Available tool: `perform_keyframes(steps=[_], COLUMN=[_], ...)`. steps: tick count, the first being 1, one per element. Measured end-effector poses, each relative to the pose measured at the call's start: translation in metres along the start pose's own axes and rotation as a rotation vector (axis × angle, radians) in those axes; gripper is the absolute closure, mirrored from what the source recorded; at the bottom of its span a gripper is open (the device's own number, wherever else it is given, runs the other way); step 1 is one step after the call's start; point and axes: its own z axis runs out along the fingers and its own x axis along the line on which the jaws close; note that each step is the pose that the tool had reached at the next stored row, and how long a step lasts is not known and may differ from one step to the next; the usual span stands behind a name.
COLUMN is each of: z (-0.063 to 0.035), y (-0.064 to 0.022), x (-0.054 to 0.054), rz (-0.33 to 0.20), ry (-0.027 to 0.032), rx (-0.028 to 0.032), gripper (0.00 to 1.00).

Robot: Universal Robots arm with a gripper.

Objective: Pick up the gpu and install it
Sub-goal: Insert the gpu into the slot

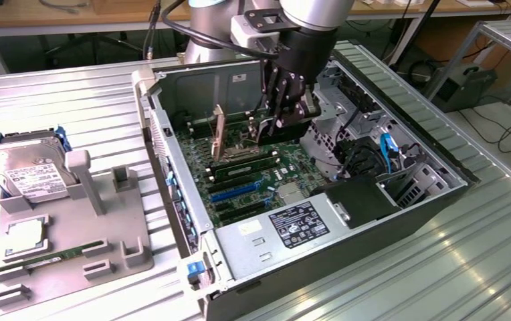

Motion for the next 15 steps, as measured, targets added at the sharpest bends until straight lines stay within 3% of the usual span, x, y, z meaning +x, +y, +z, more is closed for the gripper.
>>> perform_keyframes(steps=[15], z=[0.0021], y=[0.0006], x=[0.0026], rz=[0.0], ry=[-0.0001], rx=[0.0], gripper=[0.74])
